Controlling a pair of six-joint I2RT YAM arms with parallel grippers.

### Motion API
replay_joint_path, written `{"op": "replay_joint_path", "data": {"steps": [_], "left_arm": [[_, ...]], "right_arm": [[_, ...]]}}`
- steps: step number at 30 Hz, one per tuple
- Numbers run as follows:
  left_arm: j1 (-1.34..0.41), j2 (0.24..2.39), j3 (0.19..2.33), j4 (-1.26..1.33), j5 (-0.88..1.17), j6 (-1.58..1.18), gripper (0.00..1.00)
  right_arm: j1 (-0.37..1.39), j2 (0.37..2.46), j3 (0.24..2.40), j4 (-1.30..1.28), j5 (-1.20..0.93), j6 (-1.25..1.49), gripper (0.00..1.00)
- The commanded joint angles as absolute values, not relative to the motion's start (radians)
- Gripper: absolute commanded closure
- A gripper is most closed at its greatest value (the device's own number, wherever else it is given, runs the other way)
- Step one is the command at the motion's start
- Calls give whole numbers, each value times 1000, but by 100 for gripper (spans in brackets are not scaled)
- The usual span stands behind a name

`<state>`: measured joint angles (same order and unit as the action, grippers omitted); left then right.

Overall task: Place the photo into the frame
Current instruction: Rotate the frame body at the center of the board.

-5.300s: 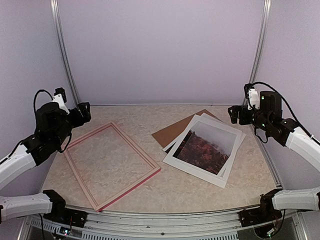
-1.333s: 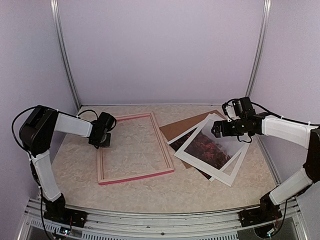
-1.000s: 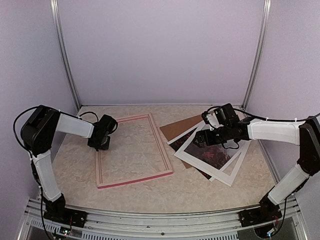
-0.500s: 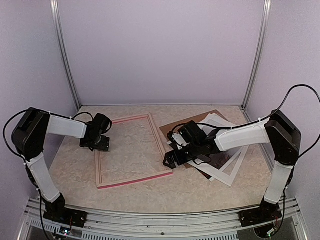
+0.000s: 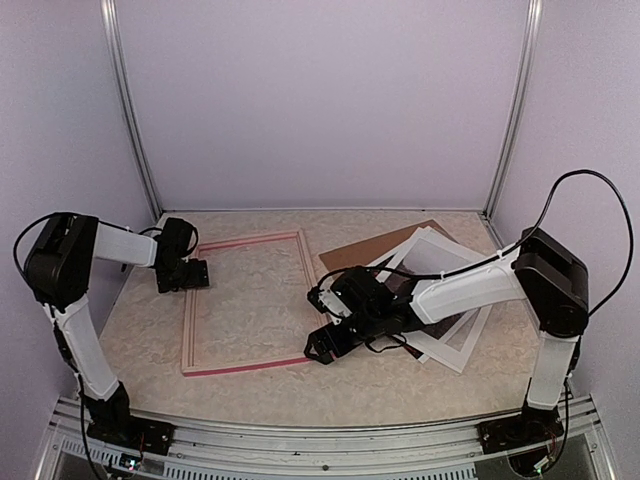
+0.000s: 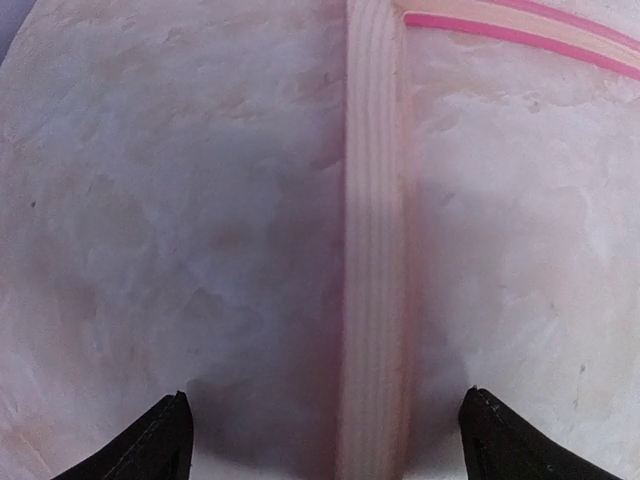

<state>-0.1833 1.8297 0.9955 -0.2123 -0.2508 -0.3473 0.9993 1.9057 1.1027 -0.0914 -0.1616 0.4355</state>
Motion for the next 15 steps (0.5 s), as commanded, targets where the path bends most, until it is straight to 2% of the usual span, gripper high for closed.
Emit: {"op": "replay_joint_path", "data": {"steps": [1, 7, 9, 15], "left_arm": [[-181, 1906, 1057, -198, -189, -350, 11], [-180, 1915, 1088, -171, -76, -316, 22], [-181, 1913, 1096, -161, -44, -315, 24], [-183, 1867, 1105, -145, -170, -349, 9]], "right_arm": [[1061, 1905, 1082, -34, -206, 442, 11], [1109, 1871, 1059, -13, -219, 411, 10], [1109, 1837, 1043, -46, -142, 421, 9], [1017, 1693, 993, -229, 156, 485, 6]]}}
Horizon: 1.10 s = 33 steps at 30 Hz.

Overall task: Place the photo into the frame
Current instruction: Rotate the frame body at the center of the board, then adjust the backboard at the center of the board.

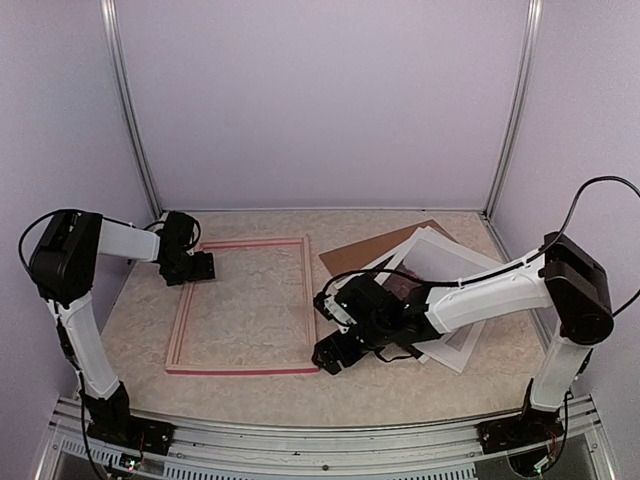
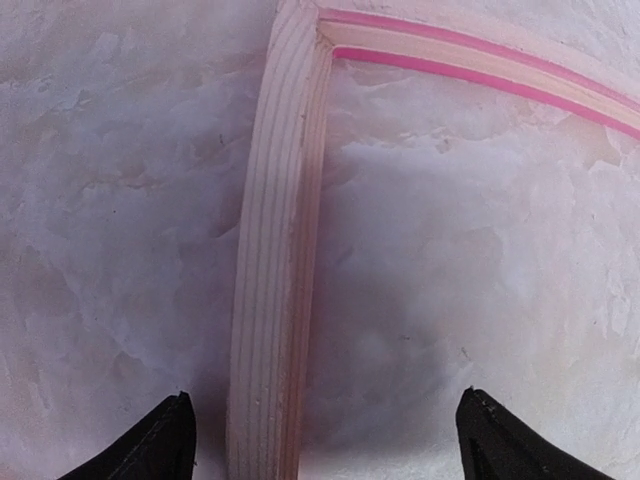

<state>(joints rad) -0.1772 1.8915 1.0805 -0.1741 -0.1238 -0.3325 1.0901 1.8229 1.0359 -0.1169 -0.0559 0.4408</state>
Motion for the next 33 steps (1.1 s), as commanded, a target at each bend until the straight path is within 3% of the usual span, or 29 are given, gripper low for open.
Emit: {"op": "replay_joint_path", "data": {"steps": [1, 6, 12, 21, 26, 33], "left_arm": [[-192, 1842, 1107, -140, -201, -353, 4], [-301, 1745, 1152, -144, -348, -330, 1], [-484, 1717, 1250, -160, -235, -297, 1], [-747, 1850, 1430, -252, -173, -274, 2], [-844, 1956, 1497, -232, -110, -287, 3], [-878, 2134, 1641, -219, 72, -299, 5]], "right_arm": [[991, 1657, 976, -247, 192, 495, 6], [836, 1476, 911, -376, 279, 539, 4], [543, 1298, 798, -491, 292, 573, 3], [113, 1148, 649, -435, 200, 548, 1], [-31, 1164, 602, -351, 147, 539, 1], [-66, 1288, 586, -247, 113, 544, 1]]}}
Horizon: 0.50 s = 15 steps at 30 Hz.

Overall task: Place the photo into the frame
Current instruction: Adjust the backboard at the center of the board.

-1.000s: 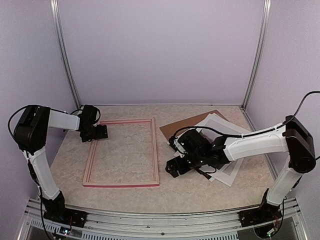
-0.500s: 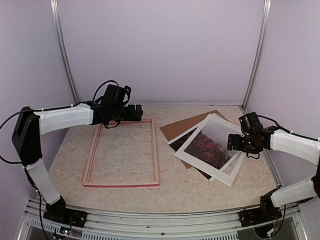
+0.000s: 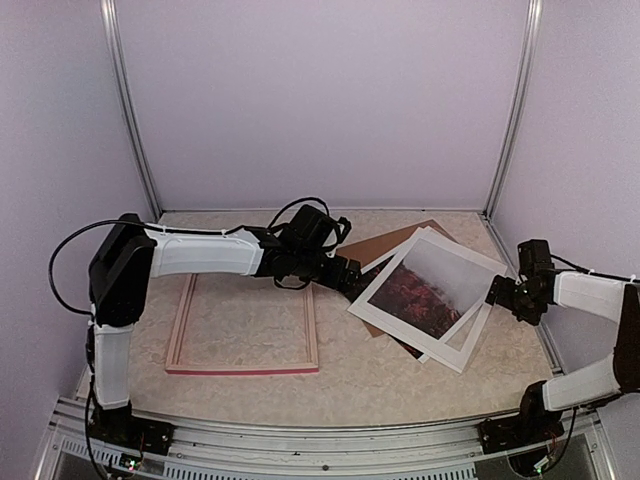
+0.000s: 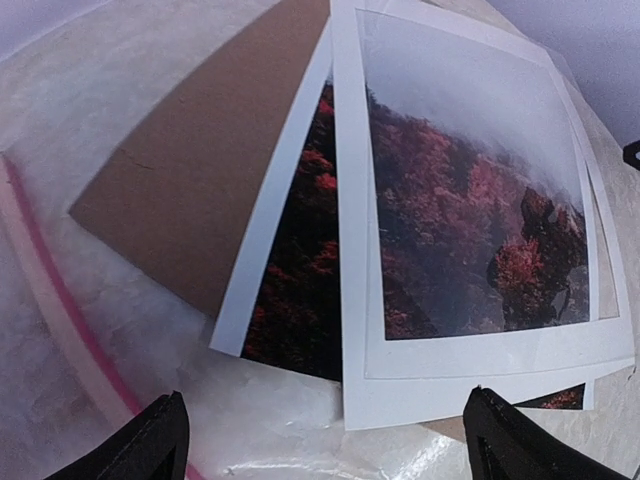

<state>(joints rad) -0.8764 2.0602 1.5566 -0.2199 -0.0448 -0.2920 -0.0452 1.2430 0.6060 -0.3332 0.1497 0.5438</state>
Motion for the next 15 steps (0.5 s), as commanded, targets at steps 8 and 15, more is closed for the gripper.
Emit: {"op": "replay_joint_path", "data": {"steps": [8, 15], "left_arm": [[-860, 2366, 1896, -270, 26, -284, 4], [-770, 2483, 2054, -281, 27, -310, 4]], "right_arm": [[-67, 1301, 542, -168, -23, 563, 4], [-63, 1312, 484, -92, -152, 598, 7]]}}
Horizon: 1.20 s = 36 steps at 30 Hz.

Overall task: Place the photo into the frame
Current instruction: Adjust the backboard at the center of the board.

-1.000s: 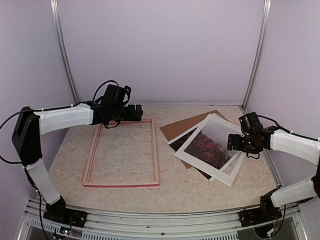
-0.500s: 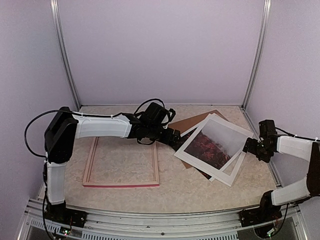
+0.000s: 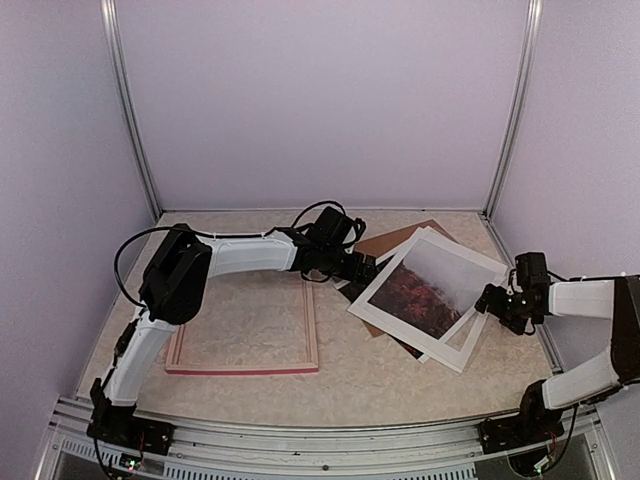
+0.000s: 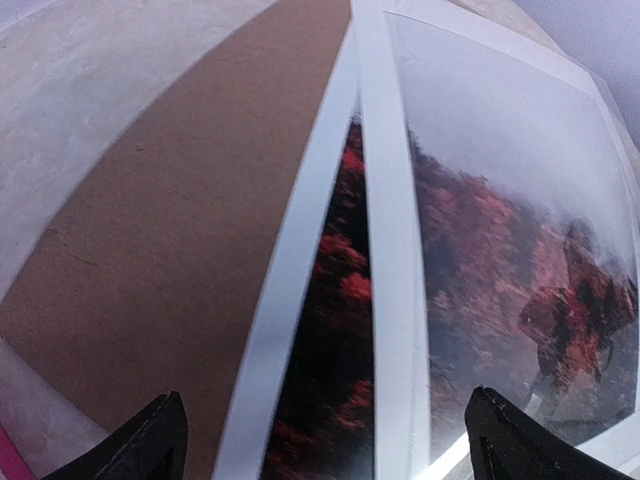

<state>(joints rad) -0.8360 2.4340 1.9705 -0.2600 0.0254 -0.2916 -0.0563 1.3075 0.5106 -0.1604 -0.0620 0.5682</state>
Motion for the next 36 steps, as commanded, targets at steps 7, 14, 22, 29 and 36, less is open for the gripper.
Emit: {"op": "replay_joint_path", "data": {"steps": [7, 14, 22, 29, 36], "left_arm": [[-690, 2606, 2270, -347, 66, -317, 4], [-643, 2706, 2405, -370, 104, -350, 4], [-634, 2744, 2436, -417, 108, -379, 6], [-636, 2780, 2454, -494, 105, -411, 13], [-658, 2758, 2433, -595, 107, -375, 19]], "right_arm": [[45, 1341, 461, -35, -171, 671, 10], [125, 1376, 474, -6, -166, 722, 10], [179, 1376, 496, -12, -157, 768, 9], [187, 1327, 524, -55, -150, 775, 8], [187, 1306, 569, -115, -126, 748, 7]]}}
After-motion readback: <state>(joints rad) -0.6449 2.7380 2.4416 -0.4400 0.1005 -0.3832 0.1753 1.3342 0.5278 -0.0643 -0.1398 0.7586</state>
